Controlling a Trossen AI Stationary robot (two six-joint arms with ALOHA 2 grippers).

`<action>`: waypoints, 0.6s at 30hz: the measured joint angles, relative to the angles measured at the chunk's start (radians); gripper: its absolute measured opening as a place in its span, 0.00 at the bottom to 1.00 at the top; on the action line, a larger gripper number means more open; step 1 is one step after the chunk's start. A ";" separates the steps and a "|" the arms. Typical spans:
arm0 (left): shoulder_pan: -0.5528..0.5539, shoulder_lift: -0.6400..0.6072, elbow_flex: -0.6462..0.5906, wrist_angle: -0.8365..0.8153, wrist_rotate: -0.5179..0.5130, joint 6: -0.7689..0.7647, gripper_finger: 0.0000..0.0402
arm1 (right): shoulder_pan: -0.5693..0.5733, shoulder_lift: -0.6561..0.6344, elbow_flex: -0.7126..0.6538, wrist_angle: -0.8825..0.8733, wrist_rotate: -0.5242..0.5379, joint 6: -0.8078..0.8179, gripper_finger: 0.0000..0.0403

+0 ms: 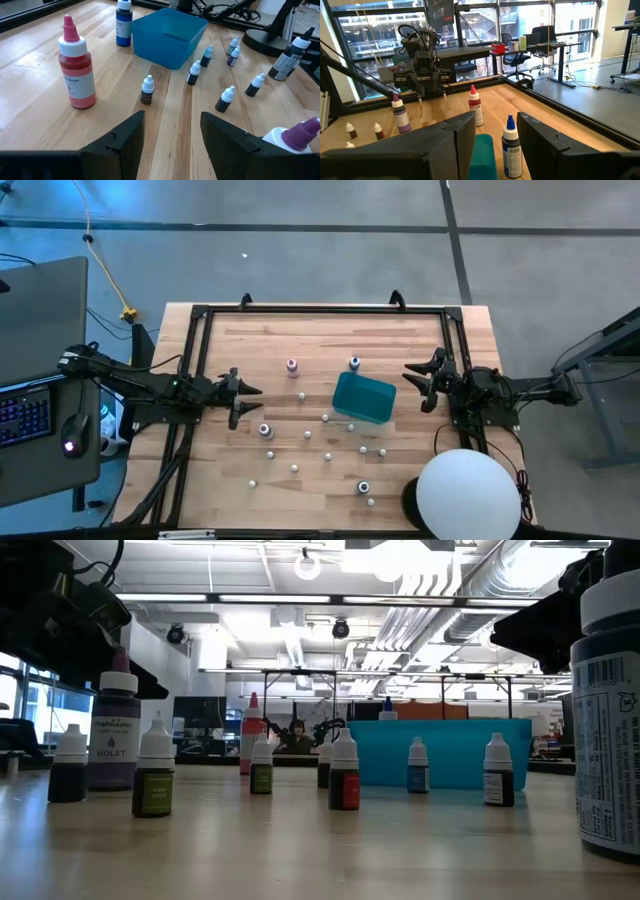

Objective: Pick & Place food coloring

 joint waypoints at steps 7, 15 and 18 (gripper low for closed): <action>0.000 -0.001 0.000 0.028 -0.066 0.001 0.47 | 0.000 0.000 0.000 0.000 0.000 0.000 0.34; 0.000 0.000 0.000 0.020 -0.093 0.016 0.47 | 0.000 0.000 0.000 0.000 0.000 0.000 0.34; 0.000 0.000 0.000 0.025 -0.089 0.016 0.47 | 0.000 0.000 0.000 0.000 0.004 -0.043 0.34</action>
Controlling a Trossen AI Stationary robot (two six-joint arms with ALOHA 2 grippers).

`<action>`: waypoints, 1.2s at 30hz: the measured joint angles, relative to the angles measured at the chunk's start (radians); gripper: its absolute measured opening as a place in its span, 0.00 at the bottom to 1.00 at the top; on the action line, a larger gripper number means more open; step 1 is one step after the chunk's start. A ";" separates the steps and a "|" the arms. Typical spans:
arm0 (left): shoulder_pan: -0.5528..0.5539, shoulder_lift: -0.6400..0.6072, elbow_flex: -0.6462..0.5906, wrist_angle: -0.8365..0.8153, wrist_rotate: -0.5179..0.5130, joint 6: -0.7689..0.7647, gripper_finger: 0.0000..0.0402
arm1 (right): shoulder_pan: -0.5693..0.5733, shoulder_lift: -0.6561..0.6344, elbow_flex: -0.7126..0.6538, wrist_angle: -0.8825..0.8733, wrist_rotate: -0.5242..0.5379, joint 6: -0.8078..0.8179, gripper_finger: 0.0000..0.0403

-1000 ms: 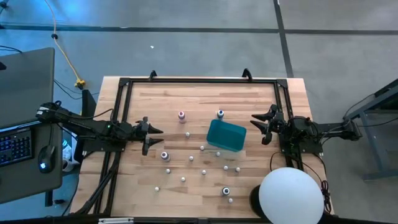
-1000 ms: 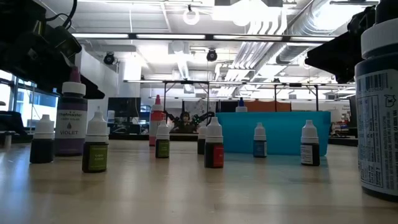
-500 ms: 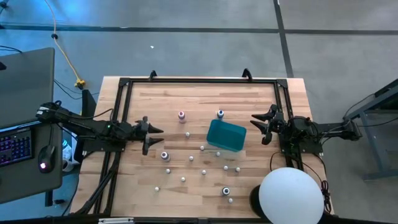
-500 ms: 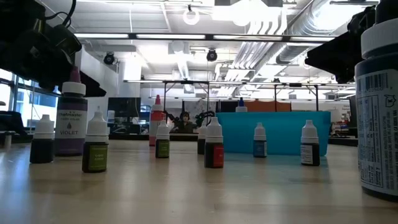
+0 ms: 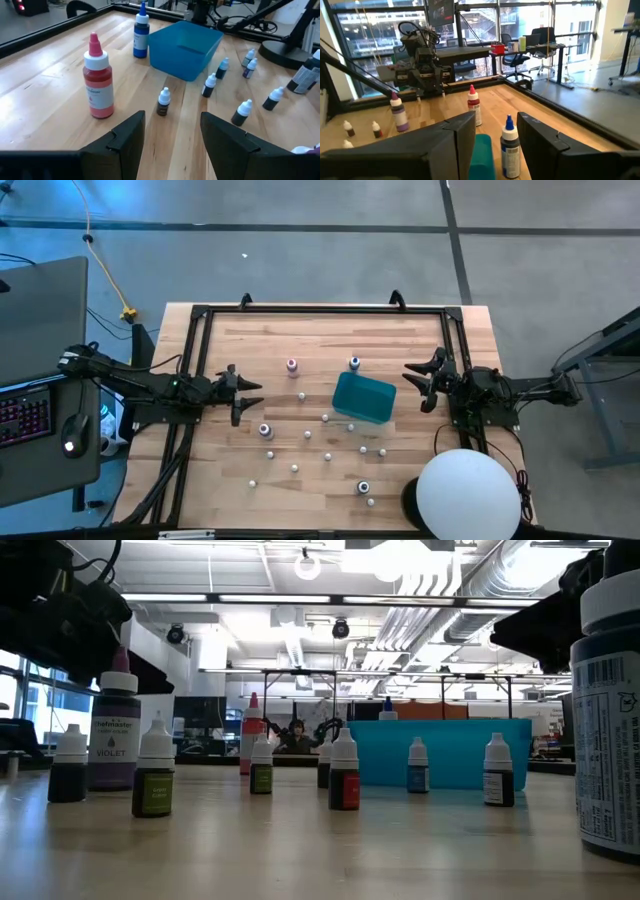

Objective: Pick & Place food coloring
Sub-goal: Put the large red food coloring bottle into the blue container

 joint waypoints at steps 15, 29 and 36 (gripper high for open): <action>0.000 0.000 0.040 0.077 -0.185 0.169 0.47 | 0.000 0.000 0.000 0.063 -0.008 -0.022 0.34; 0.251 0.123 0.098 0.124 -0.015 0.132 0.38 | 0.000 0.000 0.000 0.193 0.030 0.145 0.34; 0.445 0.331 0.100 0.284 0.206 0.149 0.38 | 0.000 0.000 0.000 0.193 0.103 0.139 0.34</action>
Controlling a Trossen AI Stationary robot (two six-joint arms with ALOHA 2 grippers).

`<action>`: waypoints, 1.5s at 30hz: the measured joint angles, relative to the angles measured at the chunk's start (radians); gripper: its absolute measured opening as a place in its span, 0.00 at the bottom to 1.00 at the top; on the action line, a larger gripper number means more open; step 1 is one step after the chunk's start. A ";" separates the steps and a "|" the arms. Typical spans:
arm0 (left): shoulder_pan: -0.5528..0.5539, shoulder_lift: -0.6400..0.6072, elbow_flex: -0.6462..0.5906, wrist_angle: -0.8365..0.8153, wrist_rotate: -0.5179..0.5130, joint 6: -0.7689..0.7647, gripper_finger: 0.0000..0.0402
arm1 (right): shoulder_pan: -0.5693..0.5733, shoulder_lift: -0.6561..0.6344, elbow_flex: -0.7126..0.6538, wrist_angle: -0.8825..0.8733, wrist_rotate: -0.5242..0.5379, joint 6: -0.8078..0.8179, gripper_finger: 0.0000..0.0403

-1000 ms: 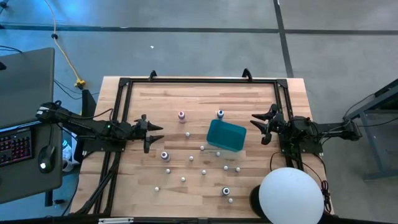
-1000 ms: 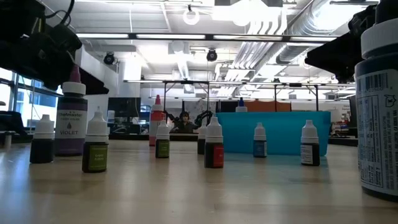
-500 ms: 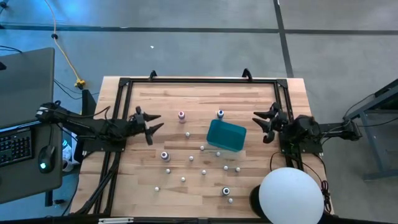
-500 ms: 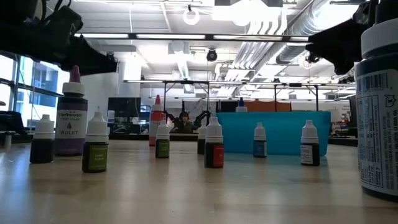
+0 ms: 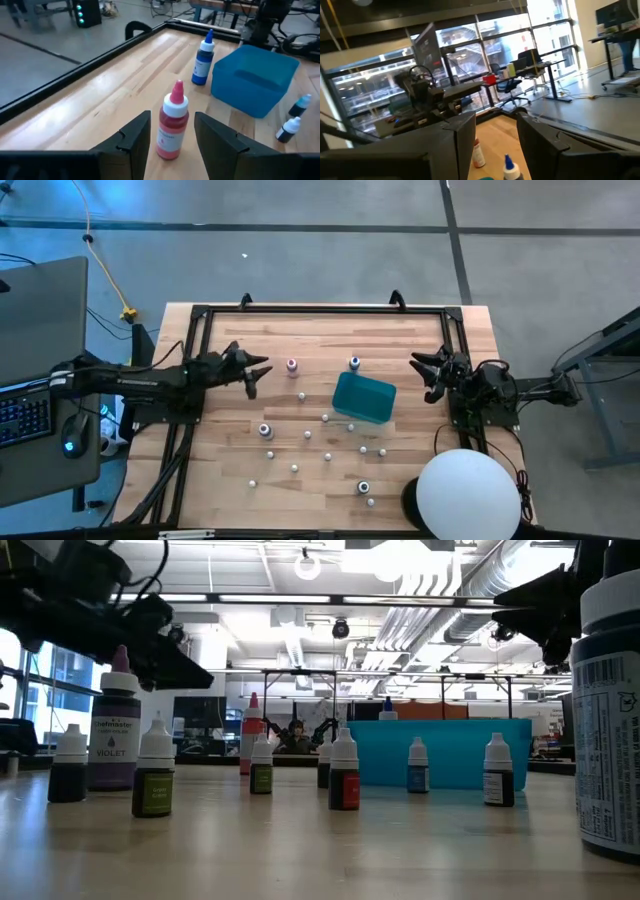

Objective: Pick & Place food coloring
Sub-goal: Put the large red food coloring bottle into the blue container

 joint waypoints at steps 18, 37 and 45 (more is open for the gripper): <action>0.046 0.450 0.162 0.222 0.091 0.113 0.57 | 0.000 0.000 0.000 0.000 0.000 0.006 0.34; 0.047 0.619 0.256 0.241 0.042 0.168 0.40 | 0.000 0.000 0.000 -0.008 -0.001 0.035 0.34; 0.047 0.618 0.259 0.242 0.036 0.167 0.23 | 0.000 0.000 0.000 -0.008 -0.001 0.035 0.34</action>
